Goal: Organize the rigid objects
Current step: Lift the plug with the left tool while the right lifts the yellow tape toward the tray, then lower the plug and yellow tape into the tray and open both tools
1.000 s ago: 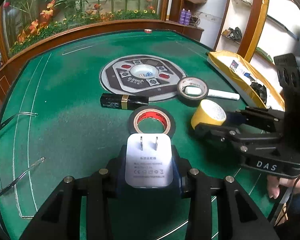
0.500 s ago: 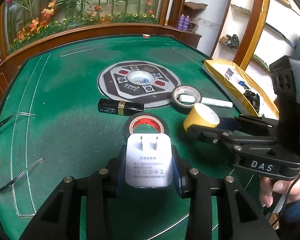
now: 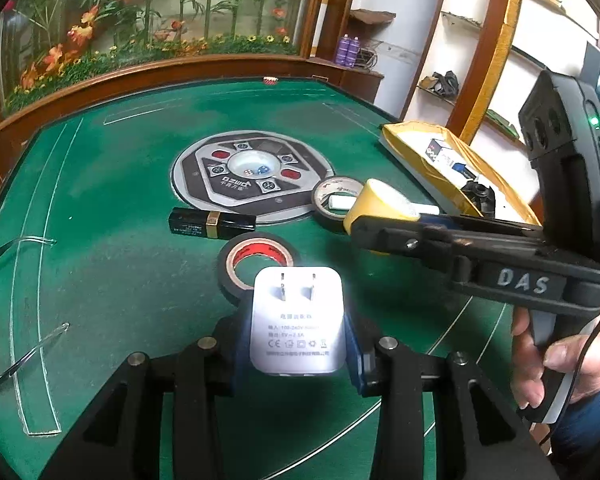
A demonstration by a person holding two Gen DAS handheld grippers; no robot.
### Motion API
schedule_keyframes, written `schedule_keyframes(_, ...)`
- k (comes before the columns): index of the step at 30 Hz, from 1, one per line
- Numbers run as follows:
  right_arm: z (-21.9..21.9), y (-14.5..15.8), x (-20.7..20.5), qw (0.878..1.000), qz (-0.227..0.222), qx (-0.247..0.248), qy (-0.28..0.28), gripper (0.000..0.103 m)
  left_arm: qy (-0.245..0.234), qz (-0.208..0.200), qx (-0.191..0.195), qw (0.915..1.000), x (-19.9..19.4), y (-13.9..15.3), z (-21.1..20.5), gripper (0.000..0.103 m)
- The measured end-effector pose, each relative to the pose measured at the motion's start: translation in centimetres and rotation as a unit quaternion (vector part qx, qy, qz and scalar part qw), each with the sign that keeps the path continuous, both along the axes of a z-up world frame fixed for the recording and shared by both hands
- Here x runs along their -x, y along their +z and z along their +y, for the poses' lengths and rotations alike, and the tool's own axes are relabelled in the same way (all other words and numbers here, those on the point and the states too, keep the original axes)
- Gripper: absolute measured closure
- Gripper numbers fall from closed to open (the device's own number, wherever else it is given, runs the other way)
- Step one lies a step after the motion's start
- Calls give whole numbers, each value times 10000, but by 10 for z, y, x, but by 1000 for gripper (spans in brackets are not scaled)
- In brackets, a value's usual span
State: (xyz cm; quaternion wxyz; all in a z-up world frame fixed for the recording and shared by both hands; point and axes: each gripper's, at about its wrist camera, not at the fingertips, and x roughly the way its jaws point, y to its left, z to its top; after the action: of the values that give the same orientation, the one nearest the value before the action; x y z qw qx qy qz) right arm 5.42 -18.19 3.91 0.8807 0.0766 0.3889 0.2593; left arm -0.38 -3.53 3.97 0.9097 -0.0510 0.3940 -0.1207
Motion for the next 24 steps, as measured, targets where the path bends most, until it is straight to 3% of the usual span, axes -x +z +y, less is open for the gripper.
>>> schedule_keyframes(10, -40, 19, 17, 9996, -241, -128, -82, 63, 17, -100, 255, 9996, -2, 13, -22, 63)
schedule_keyframes(24, -148, 27, 32, 9957, -481, -371, -705, 63, -590, -109, 379, 9975, -37, 33, -115, 63)
